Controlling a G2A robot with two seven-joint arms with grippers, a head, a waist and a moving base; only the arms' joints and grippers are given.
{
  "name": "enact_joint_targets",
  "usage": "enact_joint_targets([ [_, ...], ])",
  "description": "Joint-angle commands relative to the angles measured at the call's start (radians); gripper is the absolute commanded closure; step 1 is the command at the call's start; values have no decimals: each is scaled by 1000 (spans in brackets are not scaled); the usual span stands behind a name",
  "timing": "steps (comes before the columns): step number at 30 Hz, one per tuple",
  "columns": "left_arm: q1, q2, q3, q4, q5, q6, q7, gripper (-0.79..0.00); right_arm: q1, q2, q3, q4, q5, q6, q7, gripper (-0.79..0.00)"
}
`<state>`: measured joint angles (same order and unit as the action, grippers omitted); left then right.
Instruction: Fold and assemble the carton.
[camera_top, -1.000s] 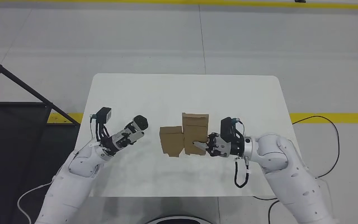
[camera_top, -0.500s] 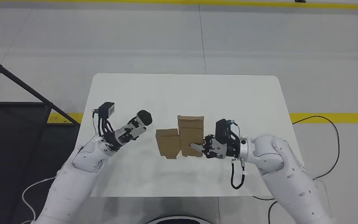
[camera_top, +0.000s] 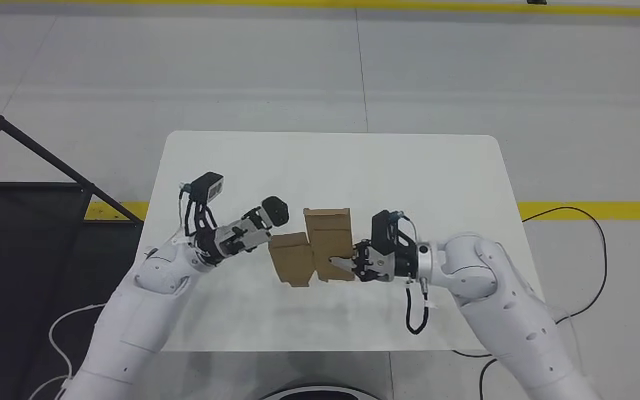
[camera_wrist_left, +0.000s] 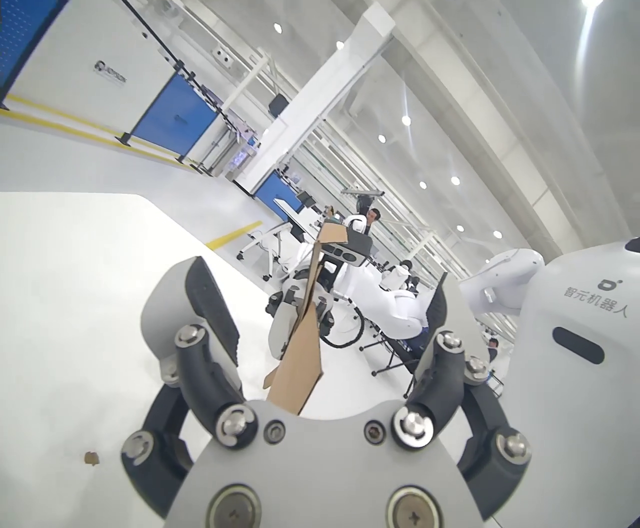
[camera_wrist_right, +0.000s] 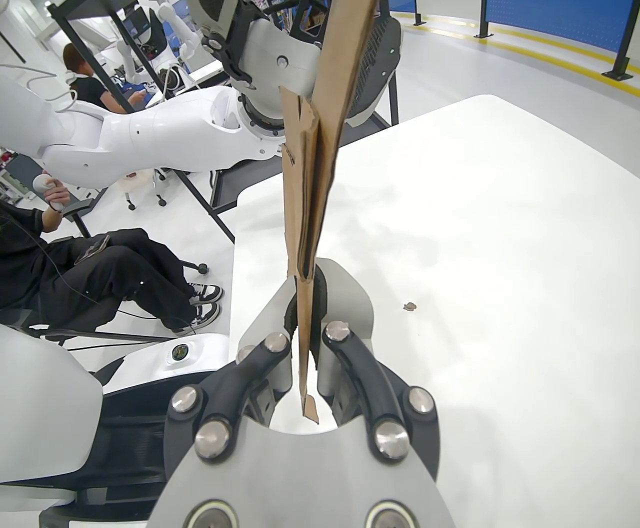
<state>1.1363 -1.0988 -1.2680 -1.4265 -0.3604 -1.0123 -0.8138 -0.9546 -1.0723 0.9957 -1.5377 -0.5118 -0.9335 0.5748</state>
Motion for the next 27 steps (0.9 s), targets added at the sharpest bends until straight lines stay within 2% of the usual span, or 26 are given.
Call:
enact_joint_targets([
  [1, -7, 4, 4, -16, 15, 0, 6, -785, 6, -1, -6, 4, 3, 2, 2, 0],
  [23, -4, 6, -5, -25, -4, 0, 6, -785, 9, -1, -10, 4, 3, 1, 6, 0],
  [27, 4, 5, -12, -46, 42, 0, 43, -785, -3, -1, -11, -8, -6, 20, -10, 0],
])
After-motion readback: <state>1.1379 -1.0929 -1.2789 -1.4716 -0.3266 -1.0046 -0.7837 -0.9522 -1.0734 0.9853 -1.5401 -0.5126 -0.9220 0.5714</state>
